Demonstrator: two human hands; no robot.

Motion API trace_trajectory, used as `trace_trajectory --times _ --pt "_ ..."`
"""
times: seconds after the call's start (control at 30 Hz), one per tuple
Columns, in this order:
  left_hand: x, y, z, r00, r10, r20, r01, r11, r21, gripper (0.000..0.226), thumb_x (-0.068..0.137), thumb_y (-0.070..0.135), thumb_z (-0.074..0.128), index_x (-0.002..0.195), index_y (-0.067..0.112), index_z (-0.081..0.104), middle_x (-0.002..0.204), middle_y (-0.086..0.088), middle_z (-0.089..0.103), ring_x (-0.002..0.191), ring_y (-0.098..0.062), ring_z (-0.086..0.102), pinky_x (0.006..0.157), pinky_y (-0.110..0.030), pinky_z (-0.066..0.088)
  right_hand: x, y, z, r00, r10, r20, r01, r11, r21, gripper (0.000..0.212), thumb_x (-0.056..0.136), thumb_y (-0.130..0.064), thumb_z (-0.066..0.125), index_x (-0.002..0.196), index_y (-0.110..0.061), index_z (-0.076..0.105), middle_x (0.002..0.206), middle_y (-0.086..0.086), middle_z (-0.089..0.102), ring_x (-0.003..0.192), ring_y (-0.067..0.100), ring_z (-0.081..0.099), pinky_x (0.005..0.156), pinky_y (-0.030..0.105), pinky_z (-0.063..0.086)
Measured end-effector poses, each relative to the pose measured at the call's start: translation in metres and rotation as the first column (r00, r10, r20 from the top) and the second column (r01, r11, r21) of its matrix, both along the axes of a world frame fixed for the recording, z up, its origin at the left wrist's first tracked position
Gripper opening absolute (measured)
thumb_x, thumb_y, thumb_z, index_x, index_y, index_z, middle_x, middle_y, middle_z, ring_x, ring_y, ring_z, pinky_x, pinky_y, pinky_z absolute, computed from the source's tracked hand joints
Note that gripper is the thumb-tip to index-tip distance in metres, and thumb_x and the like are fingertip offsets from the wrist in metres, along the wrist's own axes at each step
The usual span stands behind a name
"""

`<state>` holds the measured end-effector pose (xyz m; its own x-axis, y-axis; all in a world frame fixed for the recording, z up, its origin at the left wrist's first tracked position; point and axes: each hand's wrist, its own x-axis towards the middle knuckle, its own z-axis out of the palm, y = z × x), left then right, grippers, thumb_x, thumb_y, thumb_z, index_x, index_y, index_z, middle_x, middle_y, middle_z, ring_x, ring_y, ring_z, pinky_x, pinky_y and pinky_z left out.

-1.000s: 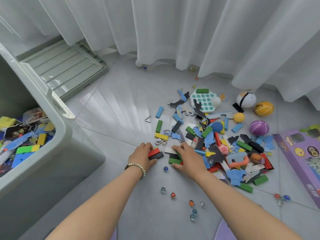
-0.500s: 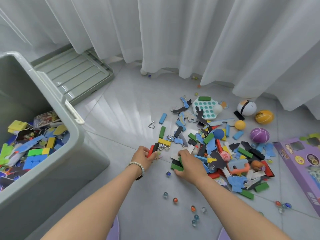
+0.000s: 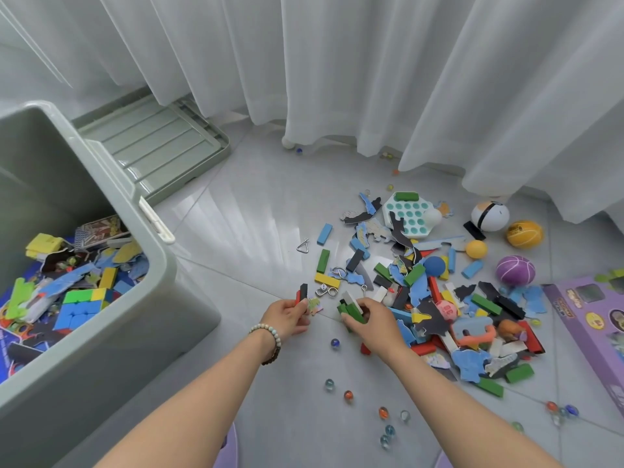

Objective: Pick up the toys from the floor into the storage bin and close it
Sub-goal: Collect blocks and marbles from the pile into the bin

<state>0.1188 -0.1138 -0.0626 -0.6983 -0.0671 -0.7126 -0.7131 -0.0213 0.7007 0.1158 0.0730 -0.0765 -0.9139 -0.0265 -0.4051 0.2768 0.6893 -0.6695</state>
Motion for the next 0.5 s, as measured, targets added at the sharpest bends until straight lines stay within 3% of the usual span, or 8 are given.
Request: trace_trajectory --times 0.07,0.13,0.27,0.37,0.5 --pt "-0.002 0.002 0.003 0.999 0.026 0.02 -0.027 0.999 0.044 0.018 0.095 0.021 0.052 0.087 0.005 0.057 0.082 -0.004 0.061 0.069 -0.013 0.059 0.054 -0.013 0.053 -0.002 -0.003 0.001 0.993 -0.098 0.064 0.106 0.983 -0.148 0.016 0.085 -0.03 0.067 0.09 -0.016 0.064 0.08 -0.005 0.061 0.068 0.008 0.051 0.06 0.019 0.045" --pt "-0.005 0.003 0.01 0.999 0.047 0.023 -0.049 0.997 0.063 0.016 0.094 0.021 0.052 0.086 0.007 0.055 0.084 -0.003 0.061 0.07 -0.013 0.06 0.054 -0.014 0.054 -0.003 -0.006 0.01 0.96 -0.202 0.192 0.257 0.909 -0.329 0.017 0.086 -0.025 0.067 0.095 -0.011 0.066 0.083 -0.001 0.064 0.069 0.01 0.057 0.063 0.024 0.055" --pt "-0.013 0.005 0.04 0.996 0.083 -0.014 -0.081 0.993 0.089 0.024 0.094 0.02 0.052 0.106 0.0 0.051 0.088 -0.003 0.06 0.071 -0.015 0.06 0.054 -0.015 0.055 -0.011 -0.012 0.048 0.886 -0.298 0.357 0.452 0.729 -0.514 0.02 0.087 -0.023 0.065 0.101 -0.008 0.066 0.093 0.006 0.065 0.077 0.014 0.061 0.063 0.02 0.056" --pt "-0.022 0.0 0.086 0.992 0.101 -0.07 -0.09 0.986 0.139 0.025 0.094 0.019 0.052 0.108 -0.002 0.049 0.089 -0.005 0.059 0.074 -0.017 0.06 0.058 -0.018 0.056 -0.022 -0.023 0.103 0.878 -0.276 0.391 0.474 0.61 -0.634 0.018 0.089 -0.022 0.062 0.098 -0.008 0.067 0.087 0.004 0.068 0.079 0.014 0.062 0.065 0.021 0.052" --pt "-0.03 -0.023 0.172 0.979 0.119 -0.167 -0.085 0.976 0.198 0.018 0.096 0.019 0.05 0.086 0.004 0.052 0.083 -0.005 0.053 0.073 -0.016 0.06 0.057 -0.018 0.057 -0.03 -0.053 0.196 0.918 -0.177 0.354 0.394 0.486 -0.78 0.014 0.09 -0.023 0.059 0.092 -0.011 0.066 0.082 0.003 0.066 0.076 0.013 0.06 0.07 0.022 0.049"
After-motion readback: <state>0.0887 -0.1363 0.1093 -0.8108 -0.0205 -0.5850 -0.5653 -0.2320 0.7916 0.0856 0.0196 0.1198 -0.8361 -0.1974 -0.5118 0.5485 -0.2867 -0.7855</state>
